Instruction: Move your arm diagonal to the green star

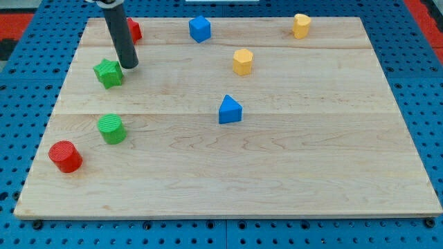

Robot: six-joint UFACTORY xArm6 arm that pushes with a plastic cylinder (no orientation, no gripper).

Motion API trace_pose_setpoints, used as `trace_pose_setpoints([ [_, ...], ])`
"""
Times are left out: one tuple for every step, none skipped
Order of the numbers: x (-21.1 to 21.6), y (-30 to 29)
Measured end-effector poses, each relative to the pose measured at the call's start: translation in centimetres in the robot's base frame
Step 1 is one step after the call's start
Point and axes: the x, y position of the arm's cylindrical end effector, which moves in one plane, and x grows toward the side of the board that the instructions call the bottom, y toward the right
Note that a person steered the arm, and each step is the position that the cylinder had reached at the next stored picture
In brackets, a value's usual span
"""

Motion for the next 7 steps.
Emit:
trace_pose_setpoints([
  [0.4,-4.1],
  [3.3,-3.8],
  [2.8,-3.6],
  [1.9,3.5],
  [0.4,6.4],
  [-0.6,7.9],
  [-1.7,8.0],
])
